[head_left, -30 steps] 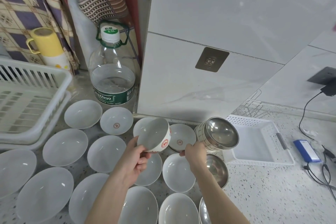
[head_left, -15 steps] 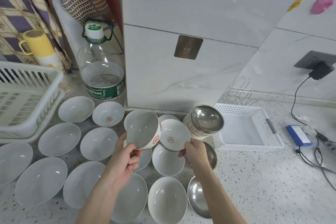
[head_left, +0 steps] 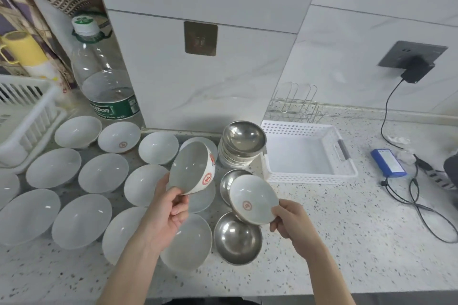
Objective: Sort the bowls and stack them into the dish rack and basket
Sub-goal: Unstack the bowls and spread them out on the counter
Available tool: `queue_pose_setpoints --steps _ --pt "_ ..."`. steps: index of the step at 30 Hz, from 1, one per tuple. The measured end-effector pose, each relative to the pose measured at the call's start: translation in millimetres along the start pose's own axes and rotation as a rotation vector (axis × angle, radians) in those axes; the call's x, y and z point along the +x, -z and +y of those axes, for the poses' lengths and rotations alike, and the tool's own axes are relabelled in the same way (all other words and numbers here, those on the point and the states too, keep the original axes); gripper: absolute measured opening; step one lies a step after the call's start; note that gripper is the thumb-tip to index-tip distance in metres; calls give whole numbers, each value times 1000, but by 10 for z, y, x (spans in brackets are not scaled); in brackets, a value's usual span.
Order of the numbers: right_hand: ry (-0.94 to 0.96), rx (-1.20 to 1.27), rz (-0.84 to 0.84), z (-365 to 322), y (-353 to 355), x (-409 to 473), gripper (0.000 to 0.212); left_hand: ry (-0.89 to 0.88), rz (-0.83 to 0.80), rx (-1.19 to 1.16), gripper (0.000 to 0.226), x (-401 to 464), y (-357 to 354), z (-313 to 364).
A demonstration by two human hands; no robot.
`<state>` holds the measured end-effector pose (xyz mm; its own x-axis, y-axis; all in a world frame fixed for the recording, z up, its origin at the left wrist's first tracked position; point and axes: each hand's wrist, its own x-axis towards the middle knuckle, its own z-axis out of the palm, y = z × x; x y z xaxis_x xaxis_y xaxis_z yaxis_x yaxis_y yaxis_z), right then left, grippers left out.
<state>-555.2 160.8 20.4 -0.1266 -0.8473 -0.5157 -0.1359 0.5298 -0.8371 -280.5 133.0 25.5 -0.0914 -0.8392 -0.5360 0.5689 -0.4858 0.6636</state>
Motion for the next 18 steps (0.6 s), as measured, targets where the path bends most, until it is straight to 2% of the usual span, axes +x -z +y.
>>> queue_pose_setpoints --steps 5,10,18 --pt "-18 50 89 312 427 7 24 7 45 -3 38 -31 -266 -296" --pt "11 -33 178 445 624 198 30 15 103 -15 39 -48 -456 -580" --pt "-36 -44 161 571 630 444 29 7 179 -61 41 -185 -560 -895"
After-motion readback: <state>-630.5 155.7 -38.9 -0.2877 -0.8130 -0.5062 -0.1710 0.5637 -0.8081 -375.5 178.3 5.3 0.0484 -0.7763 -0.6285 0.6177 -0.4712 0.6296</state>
